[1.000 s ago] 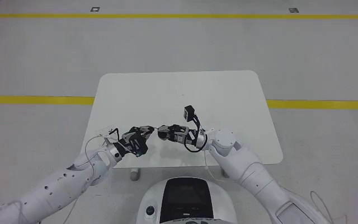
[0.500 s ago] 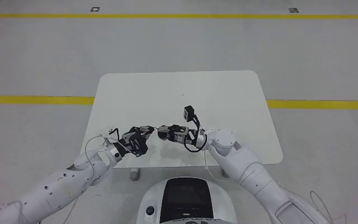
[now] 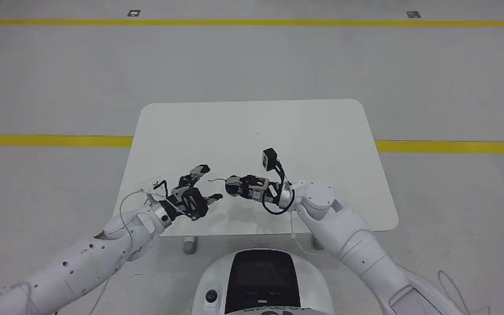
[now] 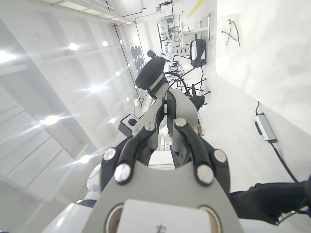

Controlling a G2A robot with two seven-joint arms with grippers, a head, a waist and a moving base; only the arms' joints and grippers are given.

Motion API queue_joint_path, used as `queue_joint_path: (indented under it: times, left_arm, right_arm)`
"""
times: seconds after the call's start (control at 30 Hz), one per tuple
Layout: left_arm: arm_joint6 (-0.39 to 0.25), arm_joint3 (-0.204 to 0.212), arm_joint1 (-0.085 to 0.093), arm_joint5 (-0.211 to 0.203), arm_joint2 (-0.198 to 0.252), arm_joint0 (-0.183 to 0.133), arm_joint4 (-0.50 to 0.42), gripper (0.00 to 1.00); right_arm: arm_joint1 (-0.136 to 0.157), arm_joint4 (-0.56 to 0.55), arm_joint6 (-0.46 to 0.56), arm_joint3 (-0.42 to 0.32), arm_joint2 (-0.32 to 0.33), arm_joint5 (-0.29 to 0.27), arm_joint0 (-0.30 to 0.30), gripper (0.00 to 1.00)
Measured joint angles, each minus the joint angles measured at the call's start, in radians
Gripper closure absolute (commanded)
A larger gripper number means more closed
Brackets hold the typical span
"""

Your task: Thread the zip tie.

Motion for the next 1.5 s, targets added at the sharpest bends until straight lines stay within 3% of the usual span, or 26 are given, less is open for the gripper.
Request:
queue_joint_path:
  times: [0.23, 0.33, 0.43, 0.47, 0.57, 0.63, 0.67, 0.77, 0.93, 1.03, 1.13, 1.27, 1.5]
  left_arm:
    - [0.000, 0.000, 0.000, 0.000, 0.000, 0.000, -0.001, 0.00]
    - [0.026, 0.011, -0.003, -0.034, -0.016, 0.002, -0.075, 0.00]
    - [0.139, 0.052, 0.002, -0.157, -0.057, 0.006, -0.242, 0.00]
    - [0.189, 0.080, 0.007, -0.228, -0.075, 0.006, -0.308, 0.00]
    - [0.259, 0.144, 0.017, -0.392, -0.114, 0.003, -0.428, 0.00]
    - [0.289, 0.151, 0.021, -0.468, -0.114, 0.004, -0.451, 0.00]
    - [0.304, 0.148, 0.022, -0.485, -0.110, 0.004, -0.446, 0.00]
    - [0.306, 0.146, 0.022, -0.451, -0.108, 0.004, -0.441, 0.00]
    - [0.308, 0.139, 0.020, -0.449, -0.104, 0.007, -0.451, 0.00]
    - [0.357, 0.106, 0.016, -0.450, -0.058, 0.016, -0.575, 0.00]
    - [0.372, 0.089, 0.029, -0.450, 0.017, -0.017, -0.703, 0.00]
    - [0.394, 0.072, 0.058, -0.450, 0.121, -0.088, -0.819, 0.00]
    - [0.400, 0.064, 0.101, -0.450, 0.304, -0.213, -0.893, 0.00]
  right_arm:
    - [0.000, 0.001, -0.003, 0.000, 0.002, 0.001, 0.000, 1.00]
    - [0.004, -0.021, -0.010, -0.018, 0.010, -0.015, -0.011, 1.00]
    - [0.018, -0.055, 0.018, -0.044, 0.039, -0.035, -0.028, 1.00]
    - [0.024, -0.070, 0.033, -0.054, 0.051, -0.038, -0.035, 1.00]
    - [0.037, -0.106, 0.076, -0.078, 0.073, -0.041, -0.047, 1.00]
    - [0.043, -0.115, 0.123, -0.086, 0.082, -0.047, -0.048, 1.00]
    - [0.045, -0.115, 0.137, -0.087, 0.087, -0.050, -0.049, 1.00]
    - [0.045, -0.113, 0.137, -0.086, 0.088, -0.050, -0.049, 1.00]
    - [0.045, -0.114, 0.135, -0.087, 0.087, -0.051, -0.049, 1.00]
    - [0.048, -0.146, 0.130, -0.097, 0.088, -0.075, -0.057, 1.00]
    - [0.055, -0.154, 0.151, -0.102, 0.102, -0.103, -0.068, 1.00]
    - [0.063, -0.164, 0.162, -0.113, 0.118, -0.116, -0.083, 1.00]
    - [0.069, -0.186, 0.171, -0.127, 0.117, -0.146, -0.089, 1.00]
